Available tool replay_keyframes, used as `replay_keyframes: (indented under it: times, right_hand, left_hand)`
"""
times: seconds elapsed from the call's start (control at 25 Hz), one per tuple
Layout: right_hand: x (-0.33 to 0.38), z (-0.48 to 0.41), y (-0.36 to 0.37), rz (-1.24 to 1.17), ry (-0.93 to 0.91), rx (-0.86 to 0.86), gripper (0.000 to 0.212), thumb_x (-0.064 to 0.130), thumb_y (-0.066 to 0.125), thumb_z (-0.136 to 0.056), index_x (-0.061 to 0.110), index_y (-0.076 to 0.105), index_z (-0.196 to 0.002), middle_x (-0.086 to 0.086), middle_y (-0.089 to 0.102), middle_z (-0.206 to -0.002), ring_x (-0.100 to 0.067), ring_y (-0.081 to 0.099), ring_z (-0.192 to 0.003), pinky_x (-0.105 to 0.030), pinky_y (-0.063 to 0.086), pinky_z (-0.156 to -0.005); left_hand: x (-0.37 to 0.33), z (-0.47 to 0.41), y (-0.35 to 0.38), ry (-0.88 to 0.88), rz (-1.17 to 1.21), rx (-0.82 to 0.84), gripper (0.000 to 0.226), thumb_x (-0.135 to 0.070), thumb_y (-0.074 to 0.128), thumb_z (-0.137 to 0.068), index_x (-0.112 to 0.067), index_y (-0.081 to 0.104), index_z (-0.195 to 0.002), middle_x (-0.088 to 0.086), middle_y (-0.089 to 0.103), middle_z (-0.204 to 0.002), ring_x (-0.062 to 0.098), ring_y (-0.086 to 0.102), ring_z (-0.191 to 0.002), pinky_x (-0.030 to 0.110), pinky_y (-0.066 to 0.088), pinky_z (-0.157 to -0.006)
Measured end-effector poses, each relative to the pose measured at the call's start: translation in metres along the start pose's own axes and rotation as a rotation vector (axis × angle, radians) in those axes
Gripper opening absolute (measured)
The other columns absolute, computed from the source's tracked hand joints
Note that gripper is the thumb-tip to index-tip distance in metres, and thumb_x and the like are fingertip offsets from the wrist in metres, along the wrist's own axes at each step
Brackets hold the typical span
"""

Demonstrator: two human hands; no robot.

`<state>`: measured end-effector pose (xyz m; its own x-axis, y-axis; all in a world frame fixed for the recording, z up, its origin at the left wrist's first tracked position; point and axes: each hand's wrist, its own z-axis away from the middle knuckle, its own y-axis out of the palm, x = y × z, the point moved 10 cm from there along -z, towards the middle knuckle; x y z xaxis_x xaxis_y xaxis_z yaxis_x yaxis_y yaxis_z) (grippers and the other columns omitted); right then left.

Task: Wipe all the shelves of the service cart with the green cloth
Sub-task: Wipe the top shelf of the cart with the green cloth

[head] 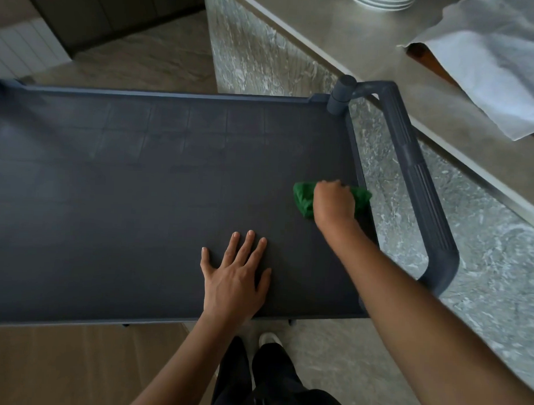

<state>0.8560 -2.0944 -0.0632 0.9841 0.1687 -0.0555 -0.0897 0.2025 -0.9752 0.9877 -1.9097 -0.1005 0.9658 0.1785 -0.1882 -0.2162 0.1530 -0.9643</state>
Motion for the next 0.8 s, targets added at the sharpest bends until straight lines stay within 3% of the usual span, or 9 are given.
replay_keyframes:
  times: [0.16, 0.32, 0.56, 0.8]
  right_hand:
    - [0.005, -0.065, -0.028, 0.011, -0.035, -0.058, 0.028, -0.006, 0.039, -0.093, -0.005, 0.063, -0.108, -0.023, 0.065, -0.108, -0.039, 0.061, -0.102, -0.041, 0.048, -0.082]
    - [0.002, -0.074, -0.032, 0.039, -0.057, -0.042, 0.025, -0.005, 0.042, -0.092, -0.005, 0.062, -0.106, -0.022, 0.065, -0.108, -0.037, 0.062, -0.101, -0.040, 0.048, -0.079]
    - [-0.004, 0.003, -0.008, 0.019, -0.079, -0.001, 0.026, -0.006, 0.042, -0.093, -0.006, 0.058, -0.113, -0.024, 0.061, -0.114, -0.037, 0.059, -0.106, -0.042, 0.048, -0.086]
    - [0.006, 0.113, 0.034, 0.066, -0.064, 0.131, 0.044, -0.002, 0.036, -0.096, -0.005, 0.033, -0.139, -0.032, 0.037, -0.138, -0.043, 0.045, -0.123, -0.045, 0.046, -0.098]
  left_hand:
    - [0.001, 0.000, 0.001, -0.007, 0.000, 0.005, 0.060, -0.059, 0.013, -0.094, -0.040, 0.003, -0.150, -0.014, -0.002, -0.159, 0.009, -0.018, -0.142, 0.062, -0.006, -0.112]
    - [0.000, 0.000, 0.001, -0.012, 0.002, 0.002, 0.060, -0.060, 0.012, -0.093, -0.042, 0.002, -0.150, -0.014, -0.001, -0.159, 0.009, -0.016, -0.142, 0.061, -0.006, -0.112]
    - [0.000, 0.000, 0.001, -0.011, 0.007, -0.014, 0.060, -0.060, 0.015, -0.093, -0.042, 0.005, -0.150, -0.014, 0.001, -0.159, 0.008, -0.012, -0.143, 0.062, -0.003, -0.112]
    - [0.001, -0.001, 0.001, -0.001, 0.032, -0.006, 0.059, -0.059, 0.018, -0.095, -0.043, 0.007, -0.150, -0.015, 0.002, -0.160, 0.011, -0.005, -0.147, 0.062, -0.005, -0.111]
